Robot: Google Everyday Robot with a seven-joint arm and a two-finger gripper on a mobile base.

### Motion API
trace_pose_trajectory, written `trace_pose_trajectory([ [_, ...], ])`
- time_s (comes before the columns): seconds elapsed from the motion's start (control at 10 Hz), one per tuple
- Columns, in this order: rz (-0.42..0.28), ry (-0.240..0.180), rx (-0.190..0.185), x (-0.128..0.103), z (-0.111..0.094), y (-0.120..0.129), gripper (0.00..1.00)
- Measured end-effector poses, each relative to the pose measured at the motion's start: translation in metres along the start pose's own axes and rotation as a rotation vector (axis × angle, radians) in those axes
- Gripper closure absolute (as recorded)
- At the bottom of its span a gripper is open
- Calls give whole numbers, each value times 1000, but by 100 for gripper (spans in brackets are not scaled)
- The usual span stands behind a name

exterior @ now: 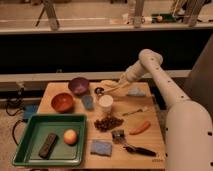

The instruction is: Place banana in paper cup

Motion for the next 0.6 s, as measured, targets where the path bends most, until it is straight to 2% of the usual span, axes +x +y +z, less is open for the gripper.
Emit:
trace_pose_trajectory([
  [0.3,-14,-9,32,-15,-19,-13,100],
  [0.6,-49,-21,67,-47,-52,-30,100],
])
